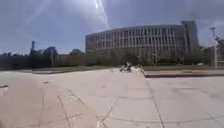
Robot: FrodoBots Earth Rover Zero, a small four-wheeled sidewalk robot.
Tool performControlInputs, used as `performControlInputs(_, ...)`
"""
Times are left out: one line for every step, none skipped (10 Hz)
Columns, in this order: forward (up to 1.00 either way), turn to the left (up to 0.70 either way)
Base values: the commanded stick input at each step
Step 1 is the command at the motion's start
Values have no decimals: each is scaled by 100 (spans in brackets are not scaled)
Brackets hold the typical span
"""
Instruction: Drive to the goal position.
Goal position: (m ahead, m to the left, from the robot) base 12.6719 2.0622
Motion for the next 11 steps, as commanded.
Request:
performControlInputs(0,0)
performControlInputs(0,0)
performControlInputs(7,0)
performControlInputs(45,0)
performControlInputs(50,0)
performControlInputs(50,0)
performControlInputs(50,0)
performControlInputs(50,0)
performControlInputs(50,0)
performControlInputs(50,0)
performControlInputs(39,0)
